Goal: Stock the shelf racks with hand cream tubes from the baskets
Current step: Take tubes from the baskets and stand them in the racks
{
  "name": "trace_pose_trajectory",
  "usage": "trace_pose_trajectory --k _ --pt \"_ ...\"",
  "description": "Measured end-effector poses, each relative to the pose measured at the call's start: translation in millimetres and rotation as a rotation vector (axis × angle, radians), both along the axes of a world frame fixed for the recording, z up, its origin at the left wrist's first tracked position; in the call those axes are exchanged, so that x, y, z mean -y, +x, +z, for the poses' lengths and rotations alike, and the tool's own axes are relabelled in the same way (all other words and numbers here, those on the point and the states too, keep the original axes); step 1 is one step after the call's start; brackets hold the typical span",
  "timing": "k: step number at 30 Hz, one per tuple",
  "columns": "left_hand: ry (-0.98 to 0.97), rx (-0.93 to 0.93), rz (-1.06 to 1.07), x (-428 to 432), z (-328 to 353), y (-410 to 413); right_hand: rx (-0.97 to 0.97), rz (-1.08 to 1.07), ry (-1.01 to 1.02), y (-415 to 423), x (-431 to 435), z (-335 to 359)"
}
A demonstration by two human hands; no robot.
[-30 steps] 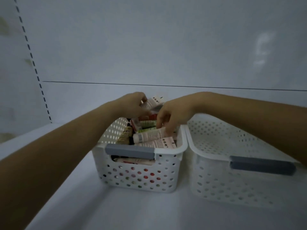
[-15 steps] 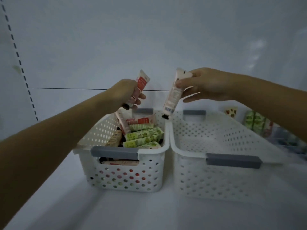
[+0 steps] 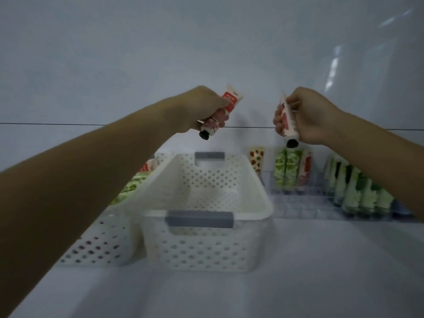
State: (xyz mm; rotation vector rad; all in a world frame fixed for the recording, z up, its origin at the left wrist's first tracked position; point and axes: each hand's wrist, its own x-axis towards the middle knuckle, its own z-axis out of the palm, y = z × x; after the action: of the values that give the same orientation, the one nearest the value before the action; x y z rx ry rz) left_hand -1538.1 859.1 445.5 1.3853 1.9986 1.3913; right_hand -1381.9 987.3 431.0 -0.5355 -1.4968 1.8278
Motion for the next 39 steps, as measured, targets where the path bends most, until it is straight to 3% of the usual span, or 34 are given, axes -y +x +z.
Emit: trace_pose_trajectory --k 7,16,20,25,39 --pt "-0.015 -0.044 -0.025 -45 5 70 0.136 -0.101 0.198 51 -36 -6" --pt "0.201 0.065 0.2 -86 -20 147 0.541 -0.251 0.912 90 -76 -7" --pt "0.291 0.137 0.262 -101 -66 158 0.583 -0.212 1.006 89 -89 -29" --pt "0.241 0.258 0.338 -109 -114 154 0.667 -0.217 1.05 87 -101 -45" --pt "0.33 0.423 0.254 -103 -142 142 0.73 -0.146 1.197 87 -100 -45"
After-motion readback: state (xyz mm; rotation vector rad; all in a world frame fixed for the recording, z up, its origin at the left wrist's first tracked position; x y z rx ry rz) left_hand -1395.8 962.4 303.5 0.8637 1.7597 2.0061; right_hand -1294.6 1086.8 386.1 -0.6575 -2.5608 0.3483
